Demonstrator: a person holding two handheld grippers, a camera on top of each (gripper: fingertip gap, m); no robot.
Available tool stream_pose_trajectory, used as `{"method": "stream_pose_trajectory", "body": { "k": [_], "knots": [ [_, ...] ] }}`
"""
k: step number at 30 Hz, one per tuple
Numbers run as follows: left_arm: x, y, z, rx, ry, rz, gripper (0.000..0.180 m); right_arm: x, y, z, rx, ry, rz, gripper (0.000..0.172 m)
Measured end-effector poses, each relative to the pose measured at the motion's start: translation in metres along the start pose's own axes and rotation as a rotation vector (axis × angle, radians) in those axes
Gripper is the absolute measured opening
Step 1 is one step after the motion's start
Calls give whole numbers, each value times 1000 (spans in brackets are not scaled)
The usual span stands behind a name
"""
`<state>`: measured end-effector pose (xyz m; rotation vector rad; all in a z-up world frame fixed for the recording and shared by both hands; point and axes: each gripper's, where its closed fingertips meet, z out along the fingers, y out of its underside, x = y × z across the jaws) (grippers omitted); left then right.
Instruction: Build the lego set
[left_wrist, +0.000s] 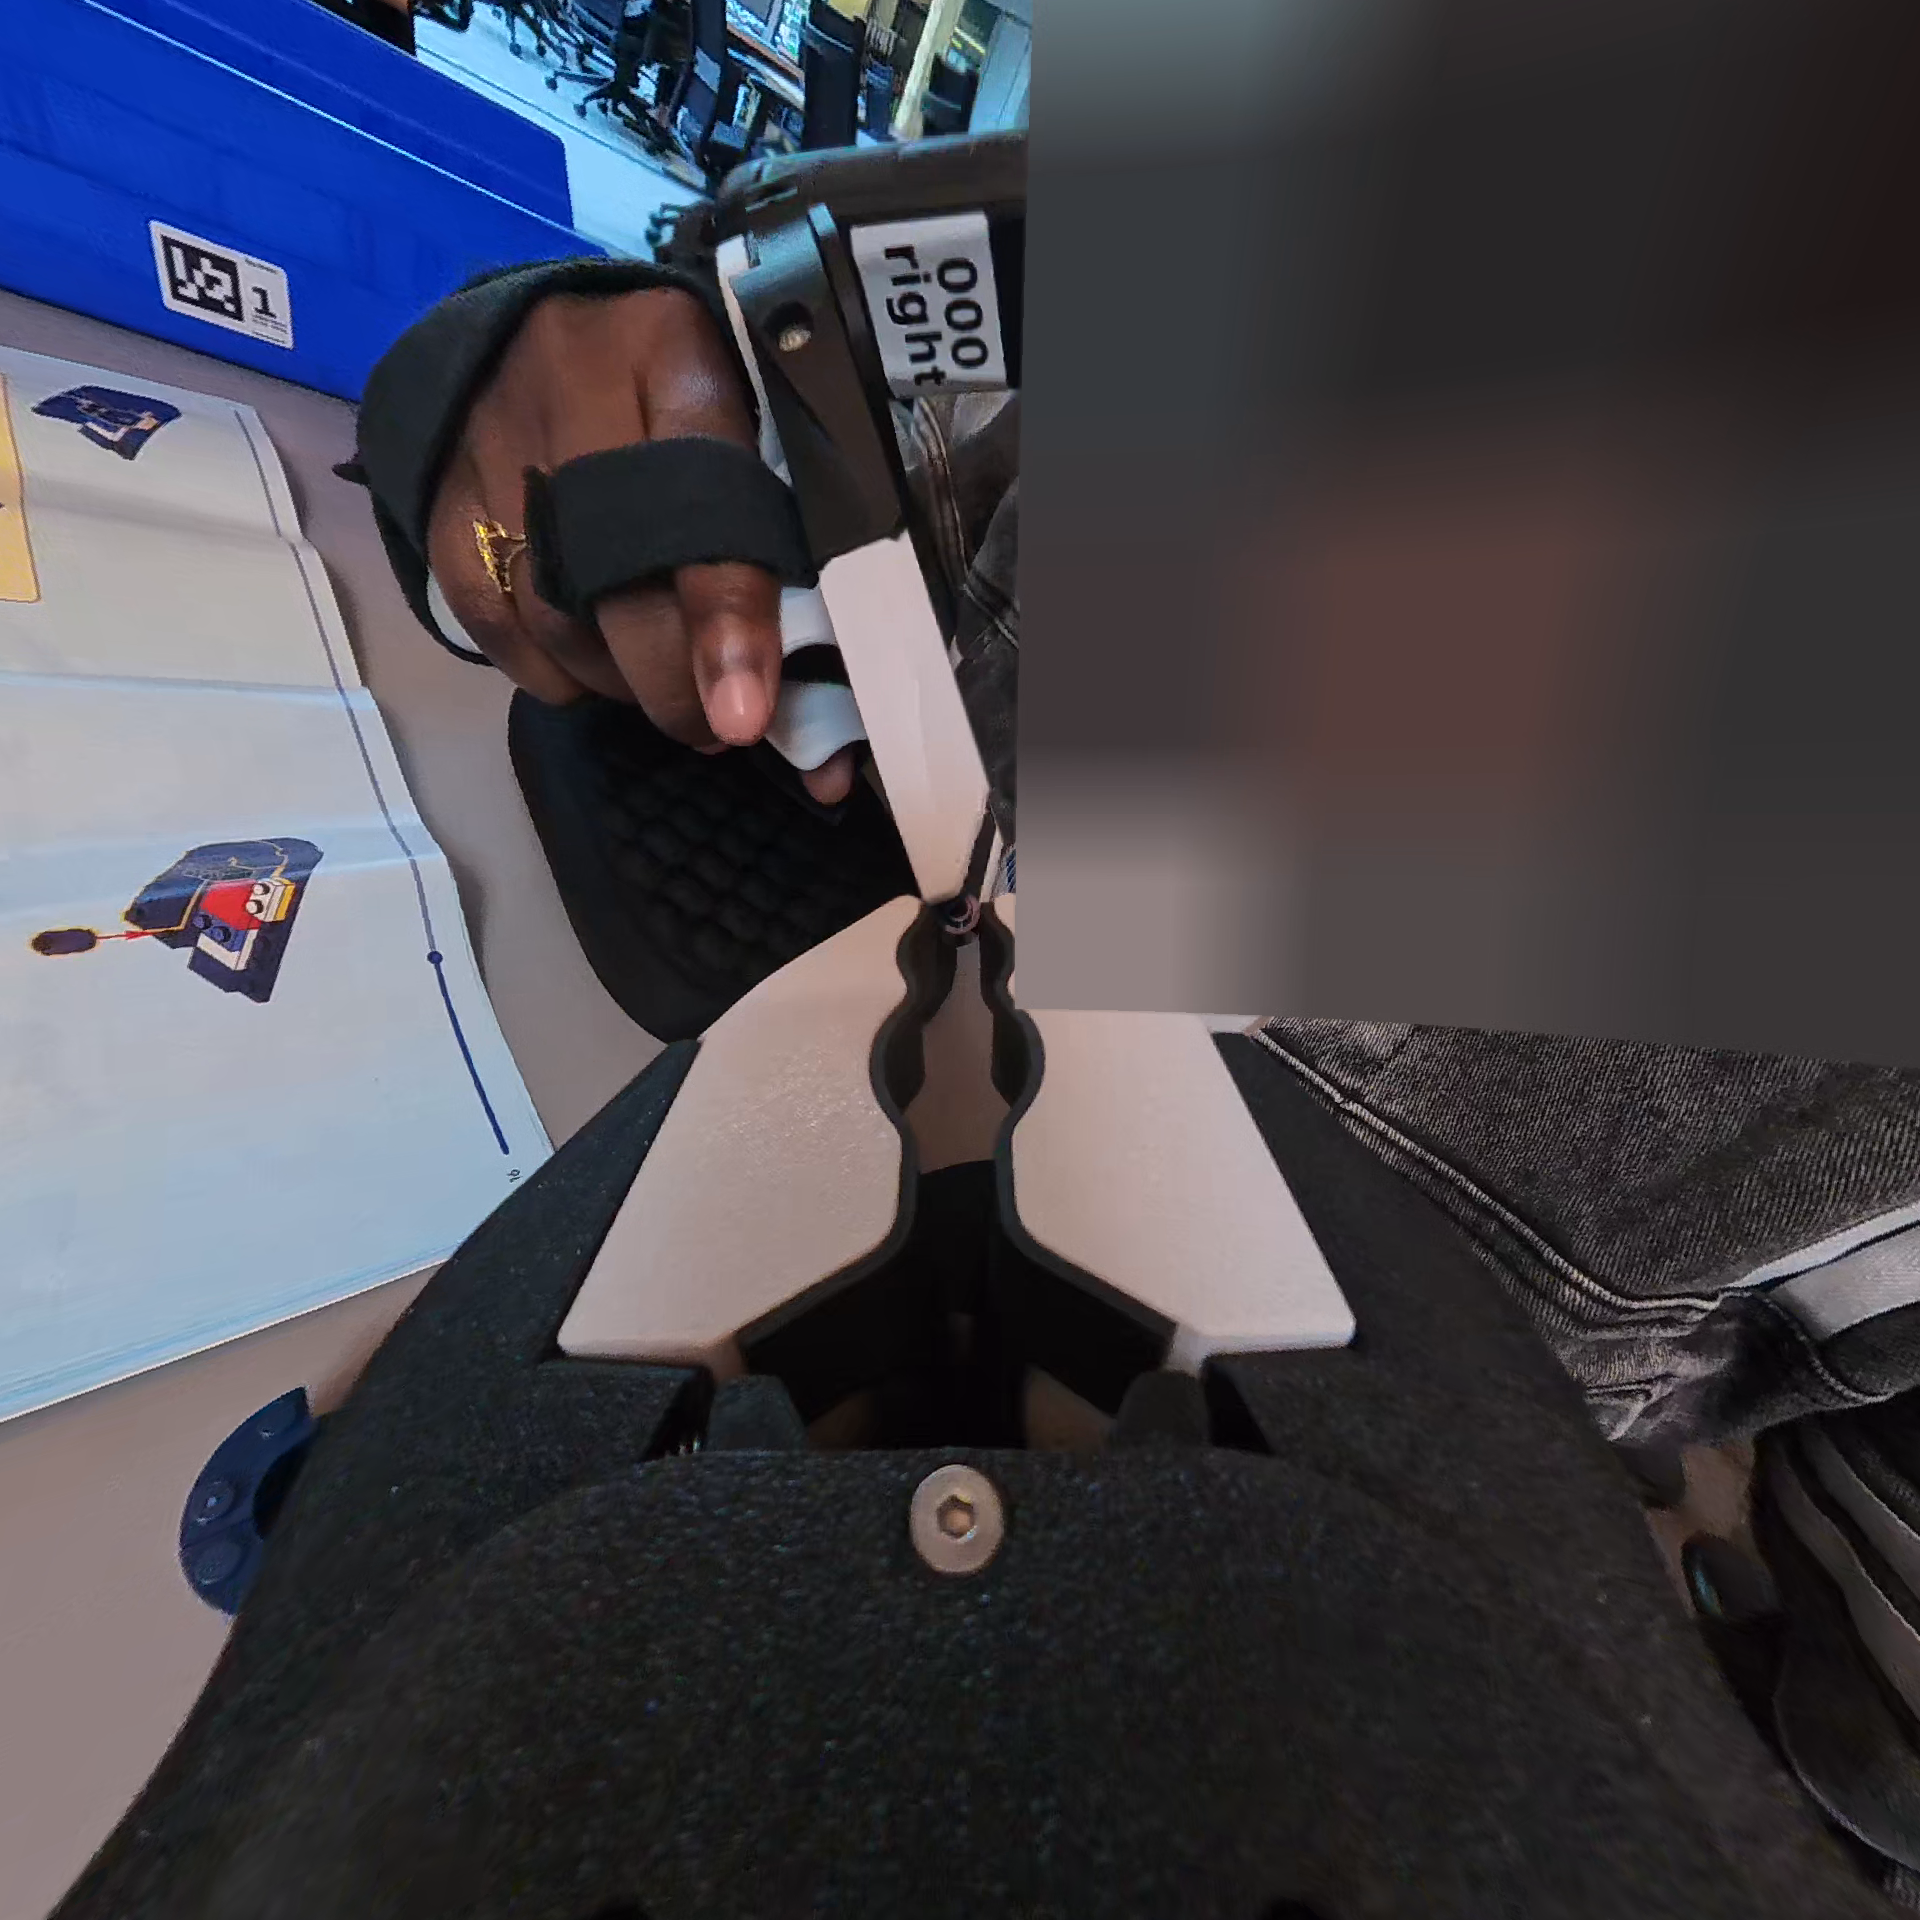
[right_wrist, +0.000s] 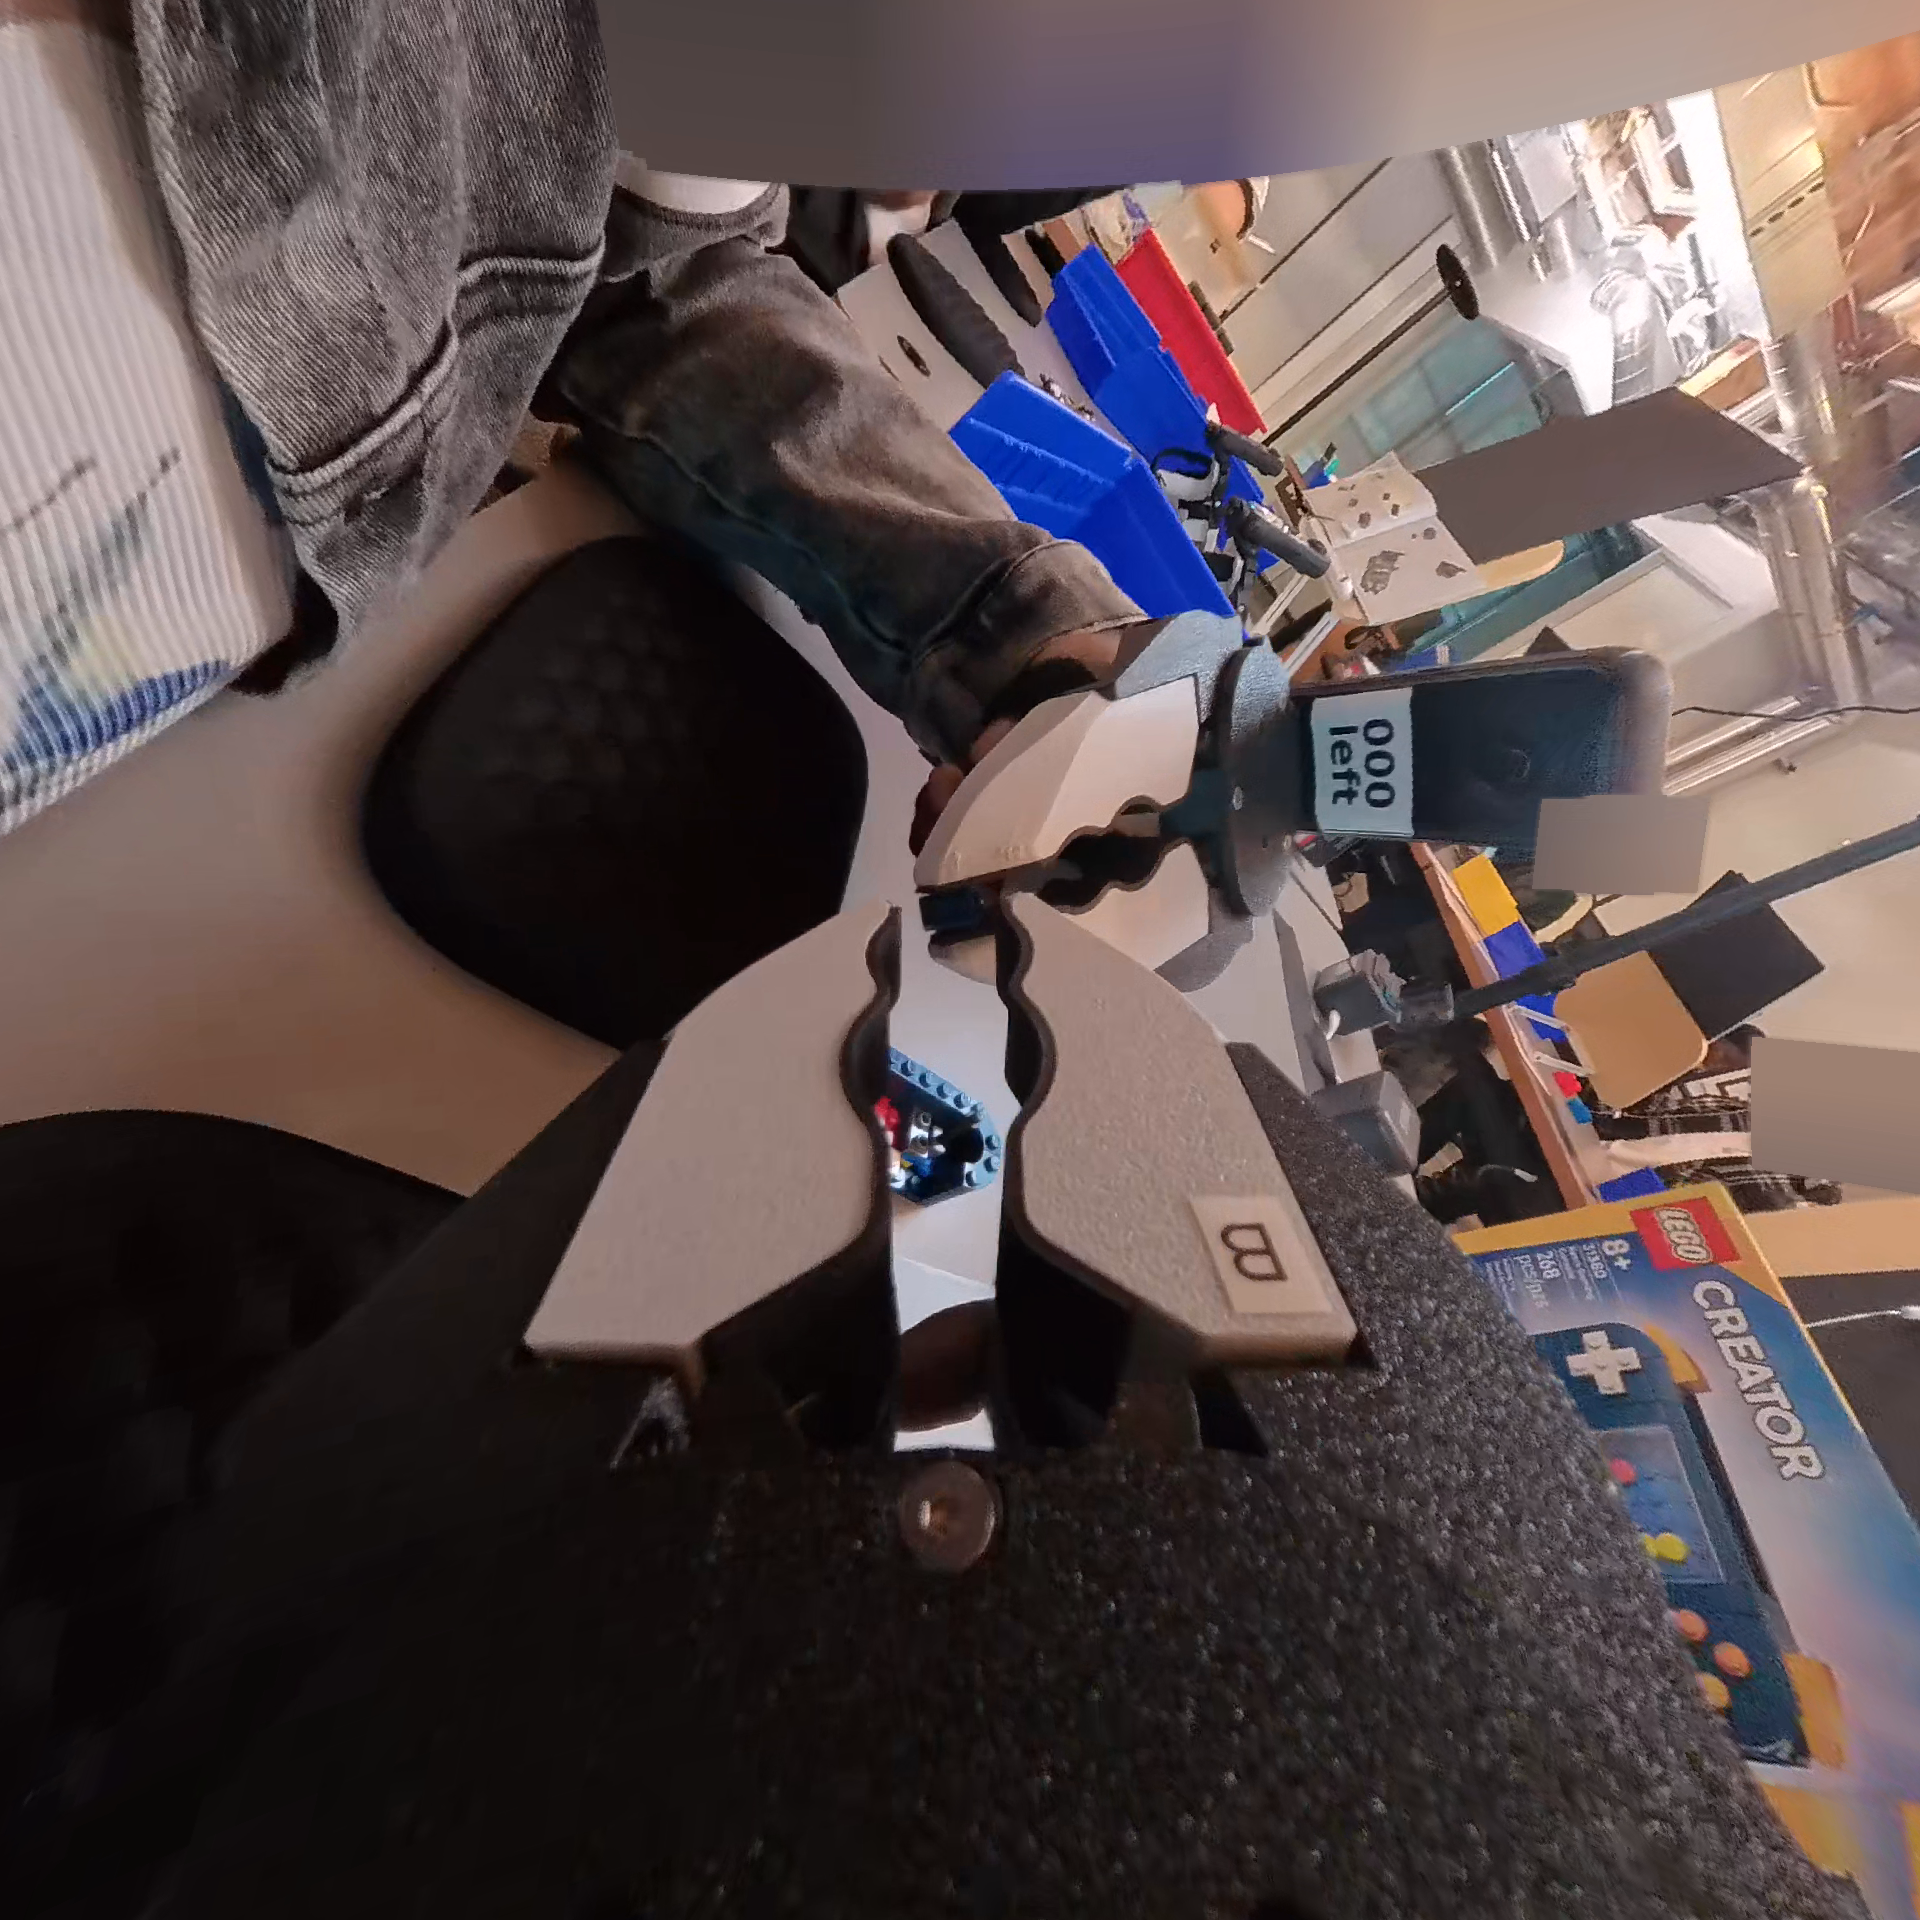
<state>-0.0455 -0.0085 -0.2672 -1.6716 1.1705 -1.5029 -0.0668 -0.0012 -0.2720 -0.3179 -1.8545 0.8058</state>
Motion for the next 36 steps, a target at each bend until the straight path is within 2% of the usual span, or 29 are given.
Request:
{"method": "stream_pose_trajectory", "body": {
  "k": [1,9,12,15,20,22,23,25,27,28,30,32,33,34,36],
  "knots": [
    [1,1,0,-6,3,2,8,0,-1,0,2,7,-6,15],
    [-1,-13,-7,88,-10,-28,7,14,-1,-4,15,134,-27,9],
    [-3,-13,-8,85,-22,-27,7,14,1,-4,28,142,-10,10],
    [-1,-10,-5,67,-9,-40,7,13,-1,-3,38,140,-23,18],
    [-1,-5,-1,41,5,-53,8,4,0,3,14,107,-59,12],
    [-4,-11,-4,75,-17,-52,8,12,1,0,3,151,-51,12],
    [-6,-16,-8,108,-31,-40,11,19,2,-2,3,190,-38,12],
    [-14,-37,-19,250,-96,-19,42,39,7,-11,12,308,27,11],
    [-30,-66,-41,488,-229,-29,96,61,12,-25,67,438,148,11],
    [-38,-80,-57,638,-297,-35,112,69,14,-30,98,481,214,11],
    [-45,-100,-96,954,-381,-44,120,79,19,-38,128,544,277,11],
    [-44,-106,-128,1211,-362,-83,117,82,19,-40,143,561,290,11],
    [-43,-105,-134,1264,-332,-97,113,83,19,-42,154,568,300,11],
    [-44,-104,-132,1252,-306,-110,112,84,18,-42,163,572,312,11],
    [-46,-98,-113,1094,-309,-92,107,85,20,-43,165,576,320,11]
  ]
}}
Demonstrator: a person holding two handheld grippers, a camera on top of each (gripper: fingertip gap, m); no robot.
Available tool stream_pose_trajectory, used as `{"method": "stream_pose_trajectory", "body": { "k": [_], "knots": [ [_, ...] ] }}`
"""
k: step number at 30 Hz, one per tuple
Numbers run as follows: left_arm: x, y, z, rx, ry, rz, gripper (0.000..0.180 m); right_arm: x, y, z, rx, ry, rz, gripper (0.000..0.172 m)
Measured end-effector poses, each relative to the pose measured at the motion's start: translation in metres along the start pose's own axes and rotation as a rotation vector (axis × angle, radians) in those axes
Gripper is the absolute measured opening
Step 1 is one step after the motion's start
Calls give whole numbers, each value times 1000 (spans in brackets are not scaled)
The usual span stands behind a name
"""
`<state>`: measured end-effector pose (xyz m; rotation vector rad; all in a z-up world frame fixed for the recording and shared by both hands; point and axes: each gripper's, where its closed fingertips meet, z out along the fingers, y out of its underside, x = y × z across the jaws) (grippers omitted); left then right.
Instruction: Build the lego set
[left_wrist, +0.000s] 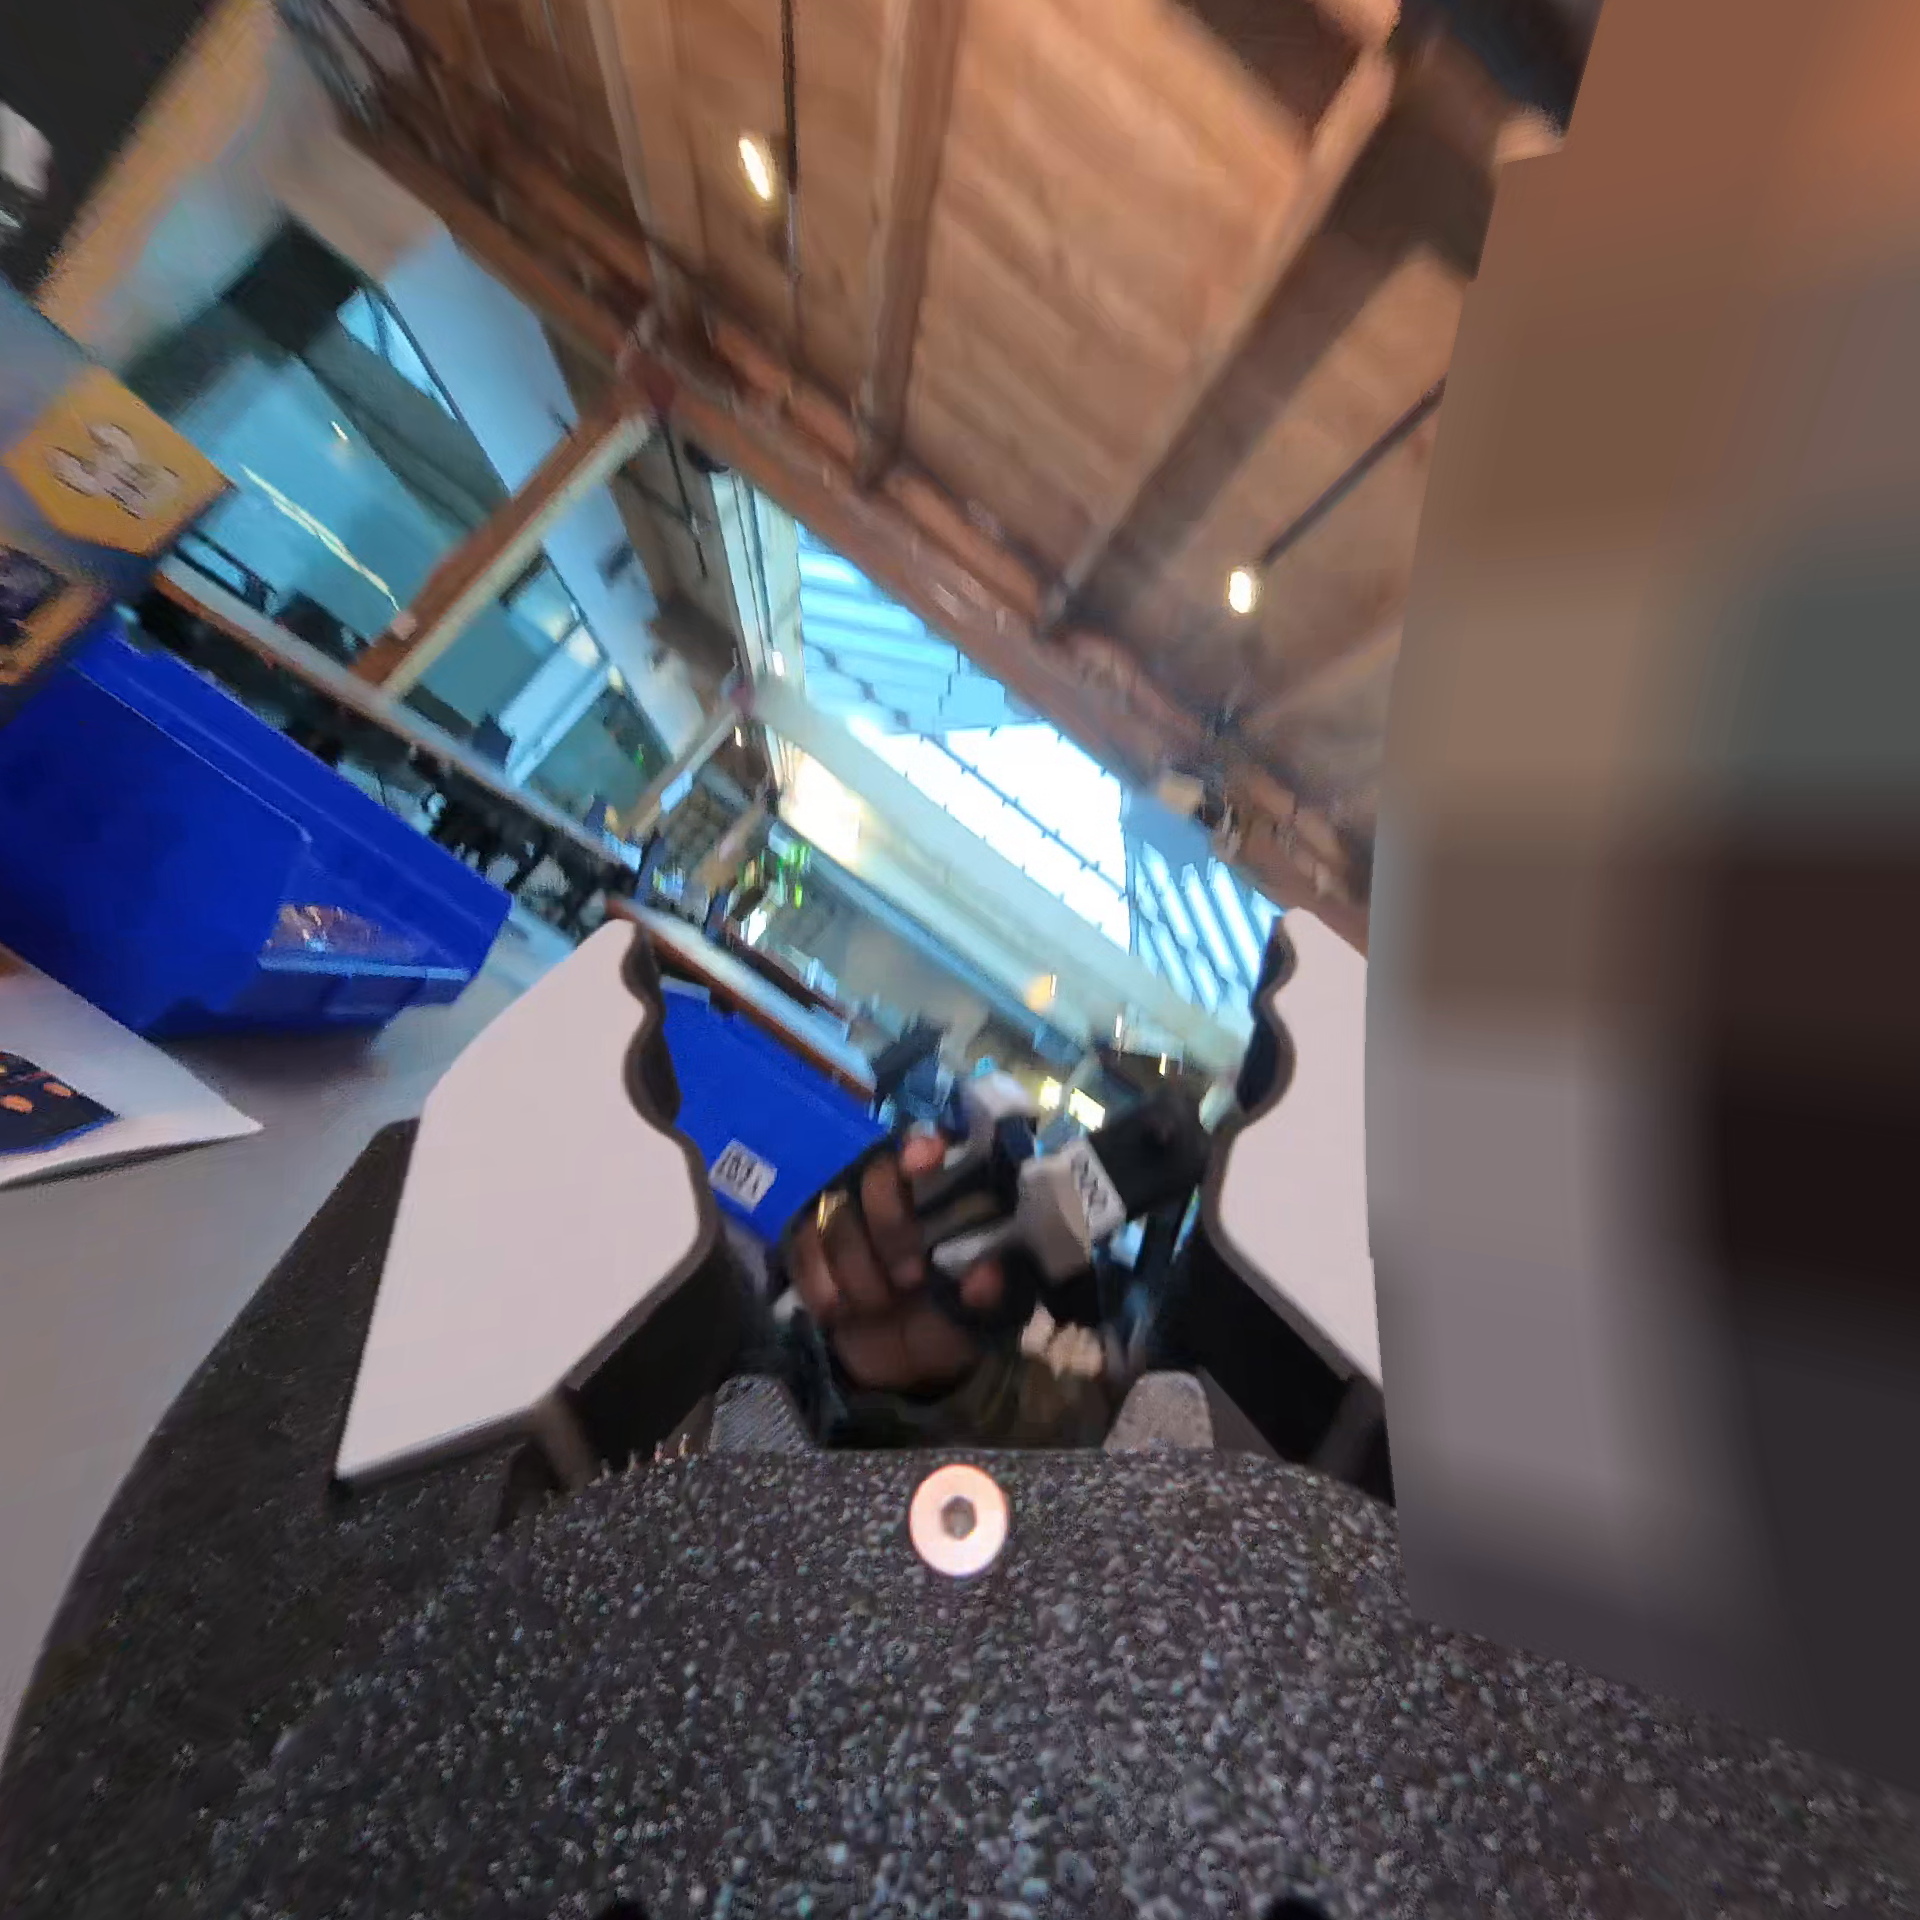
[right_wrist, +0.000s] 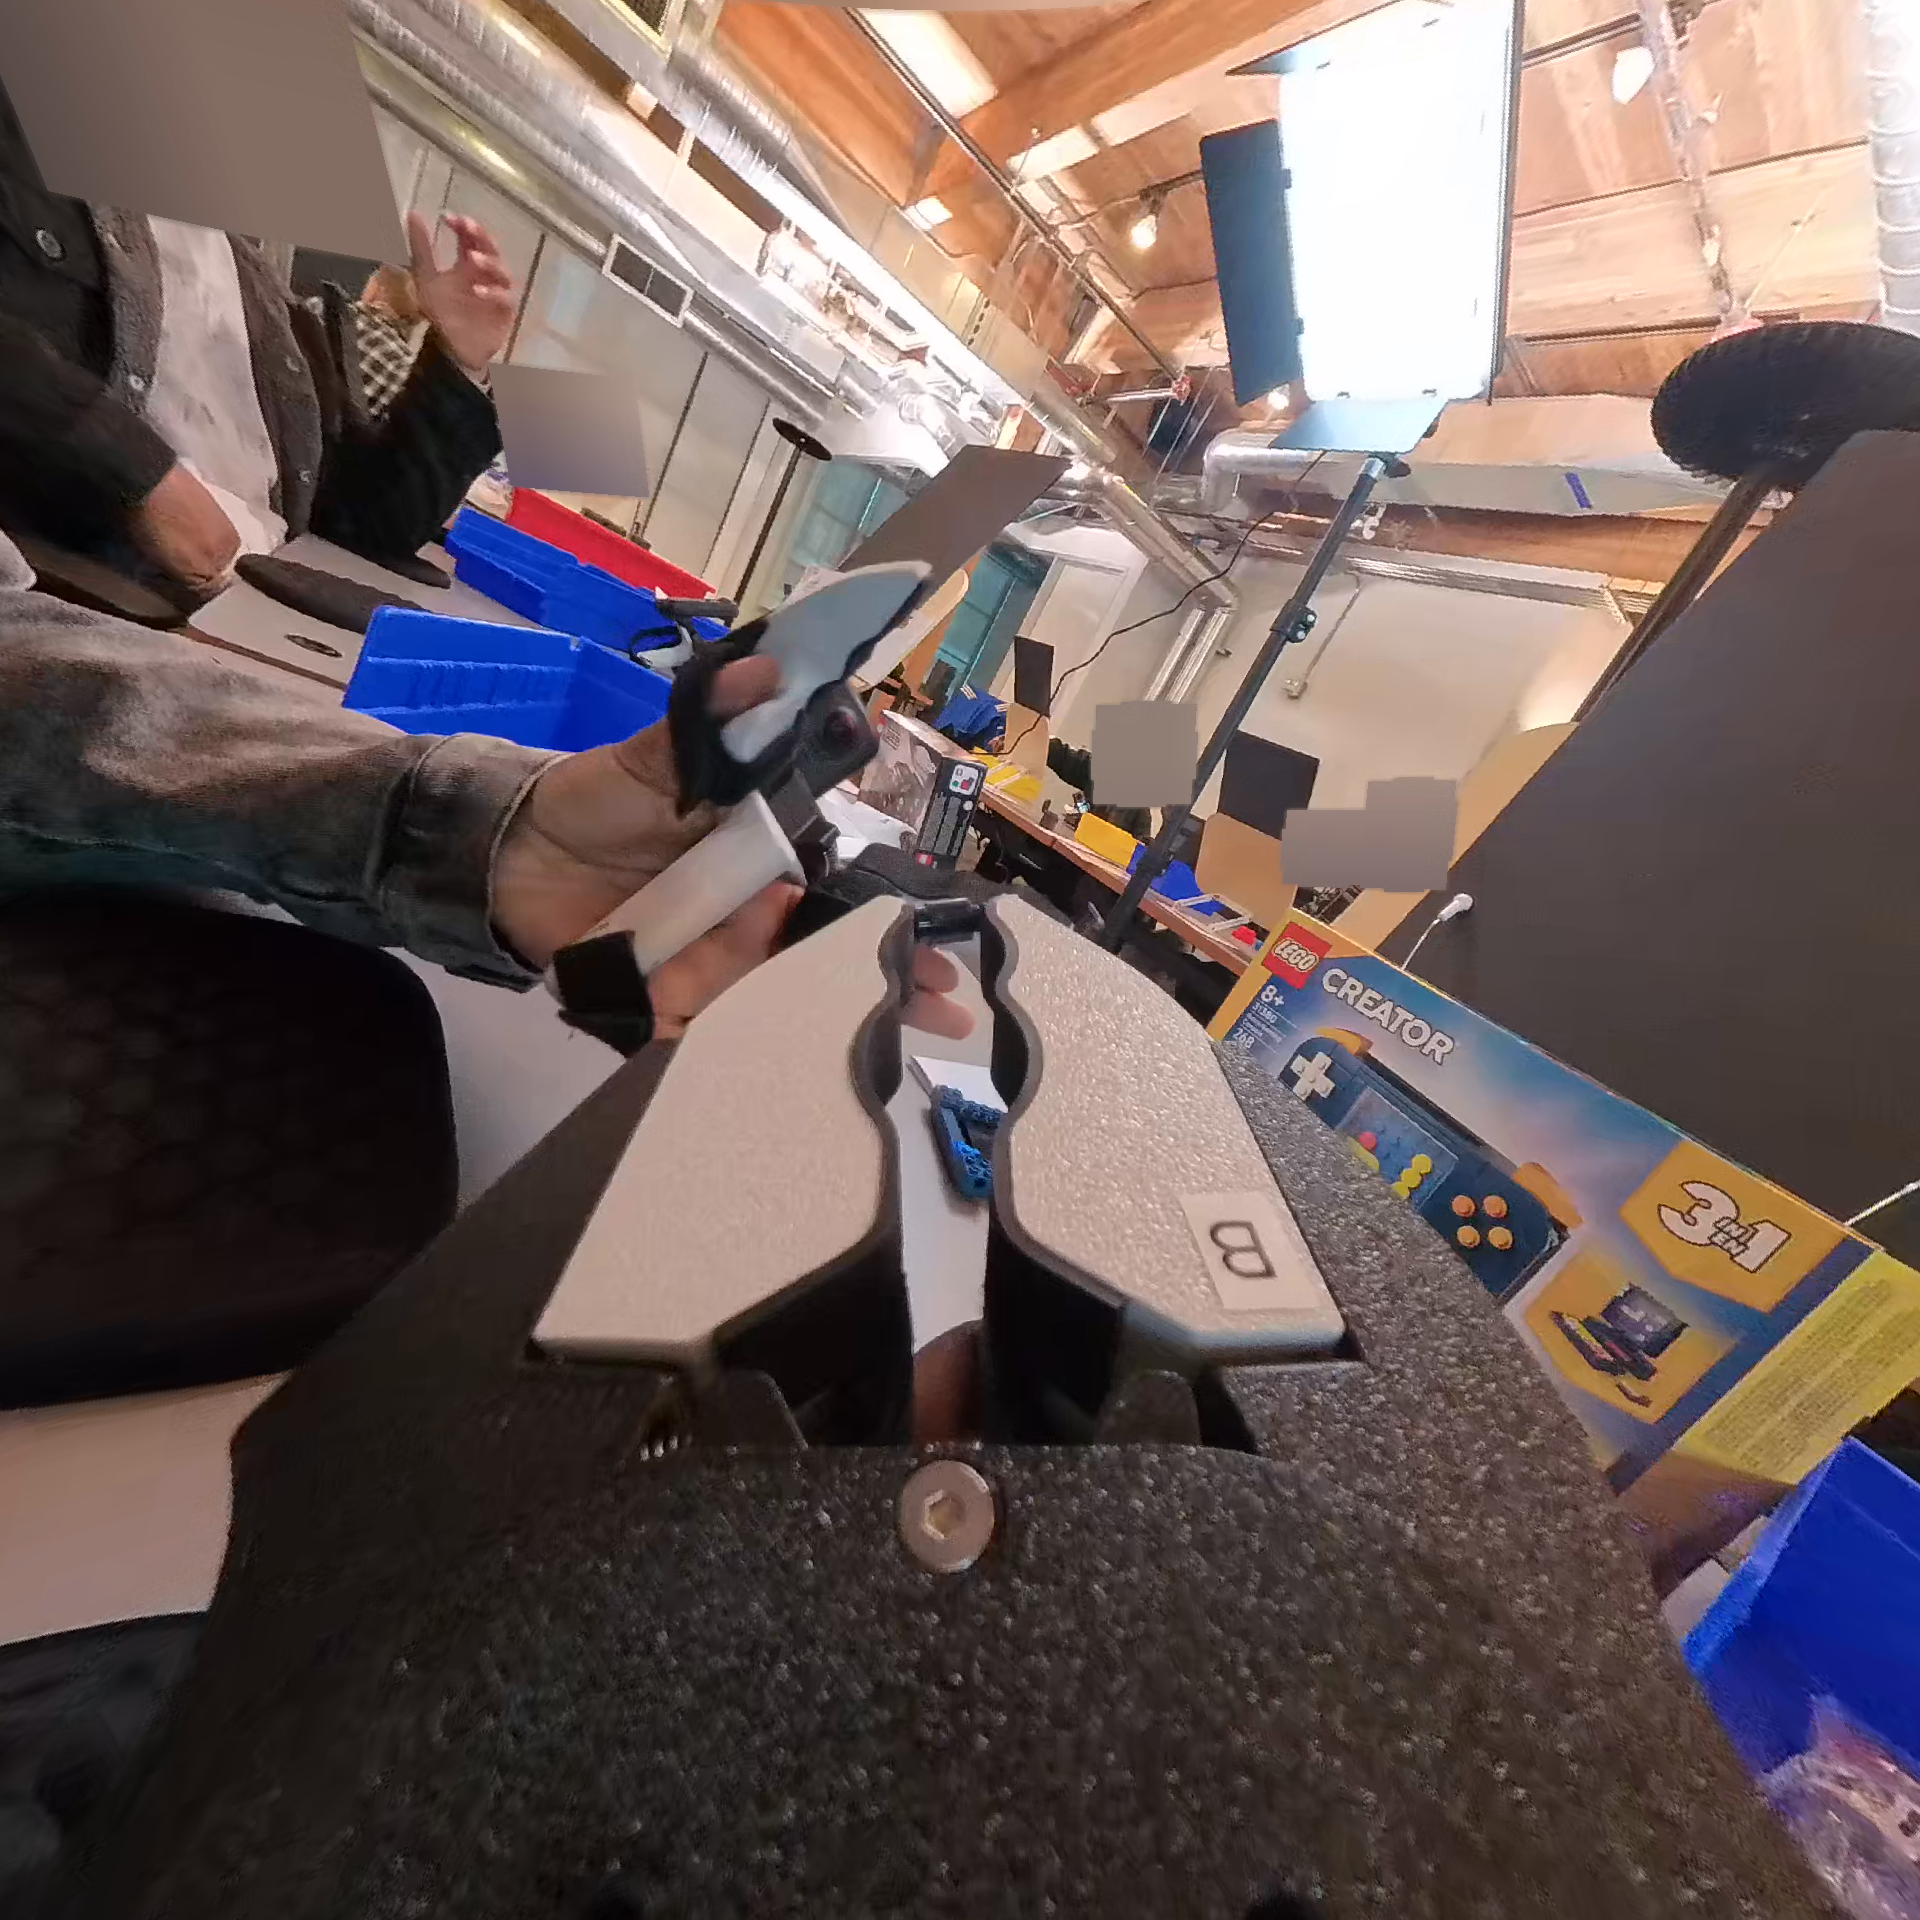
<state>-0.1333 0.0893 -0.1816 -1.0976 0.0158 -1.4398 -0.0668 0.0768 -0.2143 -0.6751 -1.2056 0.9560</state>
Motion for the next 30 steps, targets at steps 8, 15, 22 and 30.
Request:
{"method": "stream_pose_trajectory", "body": {
  "k": [8,15,22,30],
  "knots": [
    [2,56,6,-354,-47,131,20,-2,-2,0,1,26,-132,11],
    [18,94,15,-457,23,39,28,-11,-4,2,-5,26,-232,11],
    [11,59,5,-433,-56,220,31,13,-9,-8,-11,104,-298,11],
    [-18,46,-10,-395,-144,346,46,58,0,-48,-25,272,-199,11]
  ]
}}
